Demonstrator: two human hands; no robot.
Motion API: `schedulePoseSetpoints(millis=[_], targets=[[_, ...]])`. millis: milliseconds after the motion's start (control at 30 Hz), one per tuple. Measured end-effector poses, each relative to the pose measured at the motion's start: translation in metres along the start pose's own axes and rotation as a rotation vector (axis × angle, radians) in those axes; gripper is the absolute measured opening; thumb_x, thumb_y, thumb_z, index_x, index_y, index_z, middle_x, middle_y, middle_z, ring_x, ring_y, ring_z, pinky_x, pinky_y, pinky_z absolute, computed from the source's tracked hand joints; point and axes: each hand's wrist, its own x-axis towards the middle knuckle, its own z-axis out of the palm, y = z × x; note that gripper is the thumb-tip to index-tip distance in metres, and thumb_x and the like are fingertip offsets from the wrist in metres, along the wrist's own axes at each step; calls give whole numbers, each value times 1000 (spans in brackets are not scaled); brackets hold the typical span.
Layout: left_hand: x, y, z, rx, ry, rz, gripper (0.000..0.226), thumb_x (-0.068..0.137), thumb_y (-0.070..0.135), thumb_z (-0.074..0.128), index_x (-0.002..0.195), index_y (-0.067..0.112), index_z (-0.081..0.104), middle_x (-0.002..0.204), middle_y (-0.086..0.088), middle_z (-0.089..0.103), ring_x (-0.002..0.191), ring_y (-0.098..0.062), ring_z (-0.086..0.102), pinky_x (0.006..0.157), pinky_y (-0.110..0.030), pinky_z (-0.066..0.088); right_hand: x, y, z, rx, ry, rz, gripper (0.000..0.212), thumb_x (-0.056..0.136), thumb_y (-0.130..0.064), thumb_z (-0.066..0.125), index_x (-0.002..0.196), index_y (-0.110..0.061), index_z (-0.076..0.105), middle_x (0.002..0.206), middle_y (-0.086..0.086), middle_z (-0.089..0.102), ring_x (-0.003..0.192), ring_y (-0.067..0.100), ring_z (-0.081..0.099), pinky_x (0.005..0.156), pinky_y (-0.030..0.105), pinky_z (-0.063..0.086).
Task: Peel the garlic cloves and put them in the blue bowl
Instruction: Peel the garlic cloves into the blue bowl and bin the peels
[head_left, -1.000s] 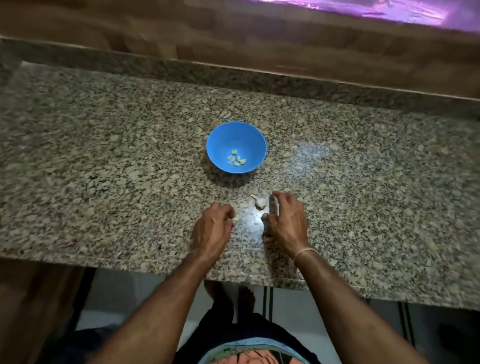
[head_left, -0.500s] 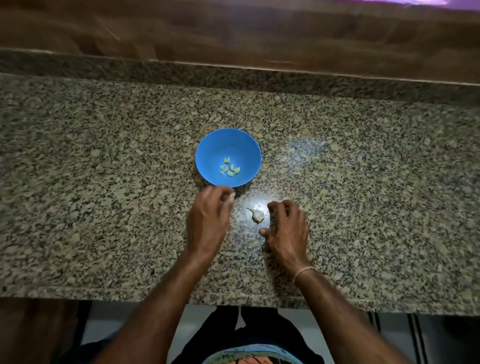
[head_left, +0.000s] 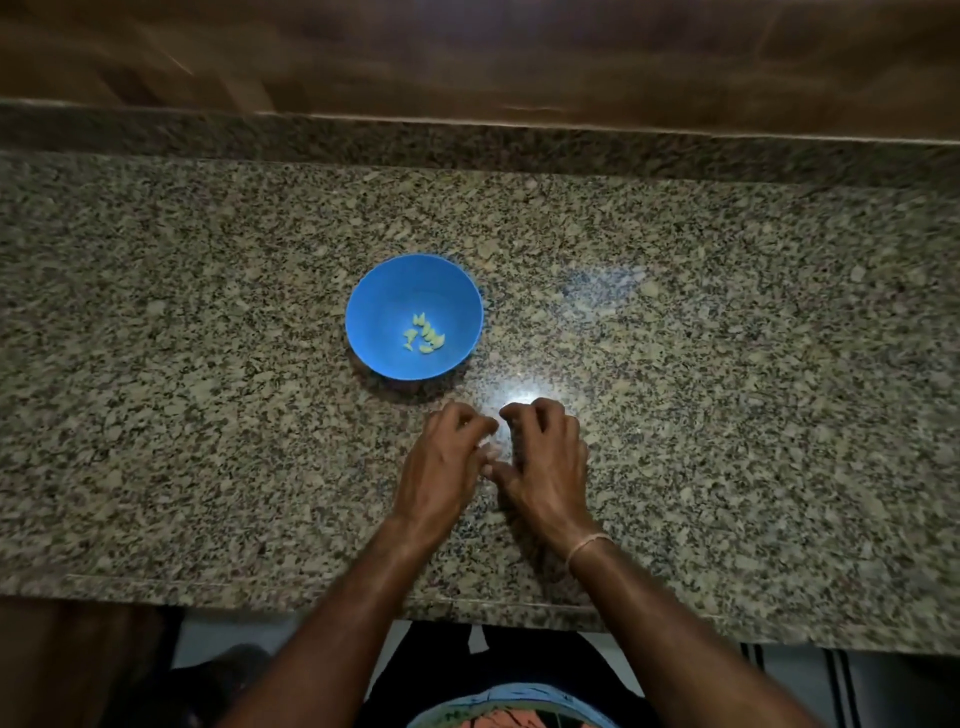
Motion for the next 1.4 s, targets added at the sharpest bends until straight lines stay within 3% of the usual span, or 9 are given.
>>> schedulePoseSetpoints(millis=[133,267,367,600,767,933,1067,1200,1400], targets=[[5,4,4,-303,131,-242,24,98,10,71,119,19,76,112,5,66,100,0,63,82,-16,53,5,10,-9,107,-77,-30,63,84,-42,84,138,-32,53,132,-8,41,119,14,38,96,36,42],[13,22,-9,-1351,149,-730,28,95,27,66,118,14,73,96,-1,71,81,-9,64,74,-21,56,9,15,-27,607,-58,59,41,91,-13,79,130,-21,67,125,-7,67,118,7,63,102,39,57],[11,34,-15,-1673,141,-789,39,91,29,60,121,5,69,100,-5,71,81,-9,63,72,-17,58,6,5,-40,772,-14,69,30,93,-9,77,121,-18,72,115,-7,74,109,7,70,96,37,60],[4,47,-17,-1636,86,-651,41,94,30,59,126,5,69,120,-13,72,97,-14,66,84,-21,58,-2,-18,-56,810,75,-77,17,93,-15,79,109,-16,74,108,-6,73,103,16,71,85,44,61],[2,50,-17,-1589,77,-630,44,97,27,58,131,2,66,132,-23,67,113,-25,64,90,-26,58,-4,-20,-64,818,91,-95,14,91,-17,81,103,-15,74,104,-8,72,96,16,71,82,37,60],[-2,52,-17,-1562,99,-661,37,93,27,62,123,5,67,121,-20,72,113,-29,69,92,-28,59,-5,-18,-63,794,75,-78,15,90,-17,83,101,-13,73,101,-3,71,92,14,68,79,23,57],[-5,55,-16,-1548,91,-665,40,95,28,57,127,4,64,130,-26,69,128,-37,64,109,-41,49,-8,-21,-62,855,35,-34,14,88,-12,83,98,-13,72,92,-8,73,83,7,68,74,18,55],[-8,54,-15,-1525,87,-655,43,96,26,57,130,0,62,132,-27,67,131,-40,61,119,-51,39,-10,-22,-58,864,62,-13,14,89,-14,84,96,-14,72,91,-3,73,82,15,70,74,25,58],[-10,55,-18,-1531,93,-632,48,93,28,59,133,3,63,132,-23,69,130,-34,64,114,-44,45,-10,-24,-56,868,47,-8,14,87,-11,84,93,-12,71,89,1,71,83,18,68,75,29,58]])
